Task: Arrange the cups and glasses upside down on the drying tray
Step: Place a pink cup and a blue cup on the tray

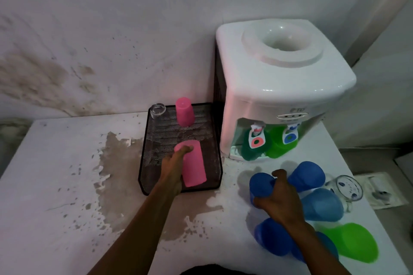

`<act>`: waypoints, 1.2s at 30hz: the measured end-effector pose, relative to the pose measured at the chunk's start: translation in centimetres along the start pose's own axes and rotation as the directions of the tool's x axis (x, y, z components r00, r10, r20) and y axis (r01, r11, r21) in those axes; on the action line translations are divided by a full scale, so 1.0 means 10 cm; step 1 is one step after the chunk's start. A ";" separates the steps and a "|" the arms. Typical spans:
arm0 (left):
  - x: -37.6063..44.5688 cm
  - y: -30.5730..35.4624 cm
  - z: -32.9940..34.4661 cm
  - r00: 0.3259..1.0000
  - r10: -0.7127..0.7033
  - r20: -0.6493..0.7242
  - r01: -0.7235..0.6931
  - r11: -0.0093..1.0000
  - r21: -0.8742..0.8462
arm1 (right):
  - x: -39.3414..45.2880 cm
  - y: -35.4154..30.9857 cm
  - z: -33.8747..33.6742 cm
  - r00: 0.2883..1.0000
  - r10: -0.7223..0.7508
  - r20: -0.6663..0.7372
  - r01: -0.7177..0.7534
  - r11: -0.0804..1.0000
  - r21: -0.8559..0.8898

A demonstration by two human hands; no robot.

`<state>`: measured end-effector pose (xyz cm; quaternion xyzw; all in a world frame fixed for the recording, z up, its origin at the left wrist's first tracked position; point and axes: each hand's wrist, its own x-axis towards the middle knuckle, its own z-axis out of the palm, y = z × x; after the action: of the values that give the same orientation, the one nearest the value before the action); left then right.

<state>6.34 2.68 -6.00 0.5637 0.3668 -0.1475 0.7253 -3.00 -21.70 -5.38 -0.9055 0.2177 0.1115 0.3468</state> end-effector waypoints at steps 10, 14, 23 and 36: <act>0.45 0.31 -0.43 0.908 -0.380 0.177 0.419 0.839 -0.347 | -0.05 -0.82 0.34 0.999 -0.049 -0.012 0.046 0.781 0.622; 0.58 0.60 -0.52 0.934 -0.328 0.142 0.347 0.927 -0.140 | 0.06 -1.12 0.55 0.995 0.037 0.092 -0.091 0.707 0.701; 0.99 0.86 -0.58 0.901 0.434 -0.007 -0.218 0.466 0.858 | 0.48 -1.43 0.93 0.870 0.244 0.429 -0.489 0.545 0.681; 1.25 0.91 -0.48 0.848 0.486 0.210 -0.340 0.197 0.919 | 0.94 -1.86 0.94 0.936 0.202 0.289 -0.315 0.847 0.427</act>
<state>18.86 12.58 -8.71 0.9587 0.0929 -0.0944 0.2518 13.53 -5.99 -4.81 -0.7377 0.3166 0.2072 0.5591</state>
